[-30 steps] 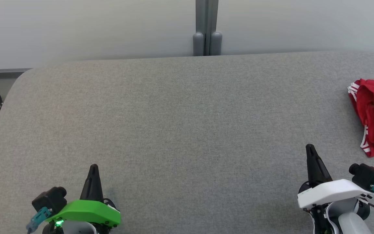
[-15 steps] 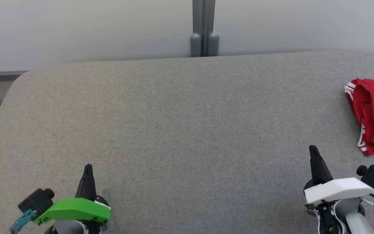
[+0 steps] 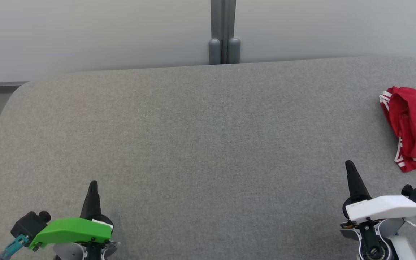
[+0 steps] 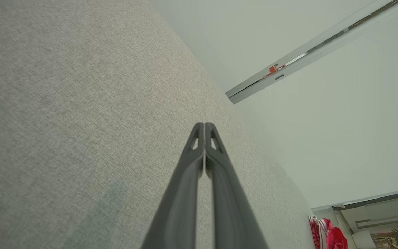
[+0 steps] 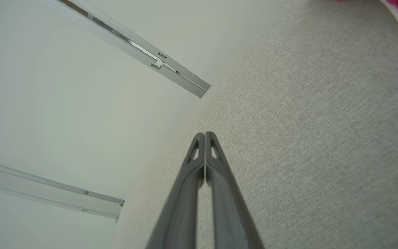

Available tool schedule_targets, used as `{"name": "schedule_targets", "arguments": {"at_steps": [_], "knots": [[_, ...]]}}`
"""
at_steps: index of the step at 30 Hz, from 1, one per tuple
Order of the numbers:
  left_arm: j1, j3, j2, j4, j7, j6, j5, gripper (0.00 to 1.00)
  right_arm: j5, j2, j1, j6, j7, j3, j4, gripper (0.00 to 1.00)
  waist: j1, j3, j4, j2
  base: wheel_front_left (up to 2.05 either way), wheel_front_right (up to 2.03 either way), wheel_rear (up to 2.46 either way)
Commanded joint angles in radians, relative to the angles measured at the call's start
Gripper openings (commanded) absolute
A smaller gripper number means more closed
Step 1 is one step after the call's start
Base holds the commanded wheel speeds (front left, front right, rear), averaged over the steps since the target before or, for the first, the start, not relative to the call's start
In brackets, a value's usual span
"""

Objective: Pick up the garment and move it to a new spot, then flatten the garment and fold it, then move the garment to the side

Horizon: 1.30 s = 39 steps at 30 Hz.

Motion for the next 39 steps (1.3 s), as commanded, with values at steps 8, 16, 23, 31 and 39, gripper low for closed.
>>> {"name": "schedule_targets", "arguments": {"at_steps": [8,16,23,31,39], "knots": [[-0.030,0.027,0.008,-0.020,0.029,-0.020,-0.103,0.00,0.106,-0.005,-0.024,0.000,0.029,-0.013,-0.015,0.00,0.0000,-0.002,-0.006,-0.0001,0.00,0.00,0.00],[-0.032,0.044,0.008,-0.024,0.052,-0.030,-0.177,0.00,0.187,-0.006,-0.026,0.000,0.052,-0.020,-0.016,0.00,0.0000,-0.005,-0.012,-0.0001,0.00,0.00,0.00],[-0.034,0.058,0.008,-0.027,0.070,-0.039,-0.240,0.00,0.253,-0.006,-0.028,0.000,0.070,-0.026,-0.016,0.00,0.0000,-0.007,-0.017,-0.0001,0.00,0.00,0.00],[-0.037,0.074,0.008,-0.030,0.090,-0.047,-0.306,0.00,0.324,-0.007,-0.031,0.000,0.090,-0.033,-0.017,0.00,0.0000,-0.009,-0.023,-0.0001,0.00,0.00,0.00],[-0.040,0.088,0.008,-0.034,0.110,-0.057,-0.367,0.00,0.389,-0.007,-0.031,0.000,0.107,-0.039,-0.017,0.00,0.0000,-0.011,-0.029,-0.0001,0.00,0.00,0.00]]}}
